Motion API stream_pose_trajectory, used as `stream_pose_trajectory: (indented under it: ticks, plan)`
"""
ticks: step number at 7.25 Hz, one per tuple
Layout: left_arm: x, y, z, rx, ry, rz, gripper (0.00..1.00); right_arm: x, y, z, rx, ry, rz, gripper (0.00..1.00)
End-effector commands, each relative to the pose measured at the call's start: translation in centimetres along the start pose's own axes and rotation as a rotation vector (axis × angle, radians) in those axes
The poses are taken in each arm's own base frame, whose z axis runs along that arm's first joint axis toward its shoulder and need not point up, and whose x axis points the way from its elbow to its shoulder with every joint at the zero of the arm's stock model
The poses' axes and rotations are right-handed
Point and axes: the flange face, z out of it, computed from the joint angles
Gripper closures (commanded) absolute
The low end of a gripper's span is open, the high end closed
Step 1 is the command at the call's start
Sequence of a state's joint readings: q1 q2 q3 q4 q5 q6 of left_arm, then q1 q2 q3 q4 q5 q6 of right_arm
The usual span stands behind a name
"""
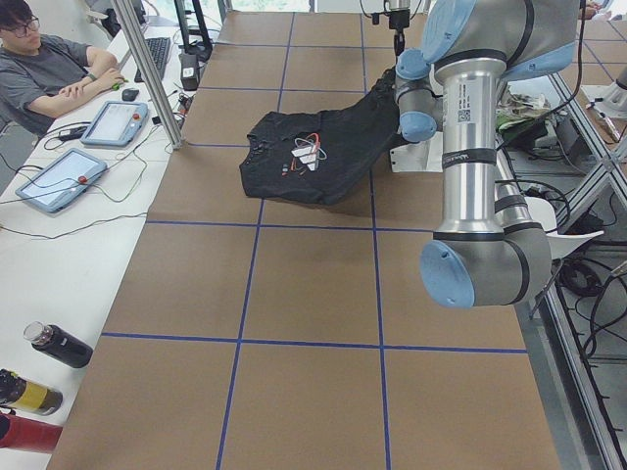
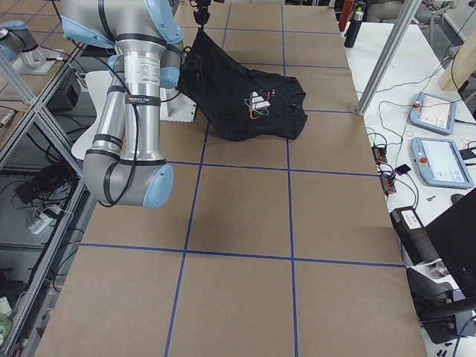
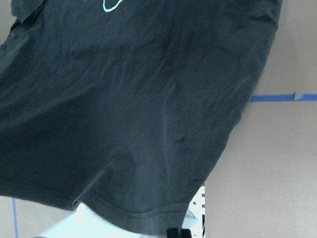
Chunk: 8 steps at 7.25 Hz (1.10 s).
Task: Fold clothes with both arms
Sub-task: 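Lift the hem with both grippers and fold it toward the collar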
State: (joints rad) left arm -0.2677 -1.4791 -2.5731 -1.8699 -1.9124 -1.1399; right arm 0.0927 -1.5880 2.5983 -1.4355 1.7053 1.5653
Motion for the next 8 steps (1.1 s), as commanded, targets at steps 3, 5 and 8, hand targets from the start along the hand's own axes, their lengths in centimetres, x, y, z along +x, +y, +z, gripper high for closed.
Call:
stream_pose_trajectory:
  ticks: [3,5,8]
  plan:
    - [-5.2,-12.0,5.2,0.254,-0.171,-0.100,1.00,0.7,-12.7,5.6,0.302,0.155,-0.007,1.00]
    - [-7.9,-15.3,2.2,0.384,-0.234,-0.142,1.00,0.8,-16.1,3.4,0.382,0.145,0.029,1.00]
    - [-9.0,-18.3,3.7,0.477,-0.306,-0.156,1.00,0.1,-20.3,1.5,0.470,0.132,0.070,1.00]
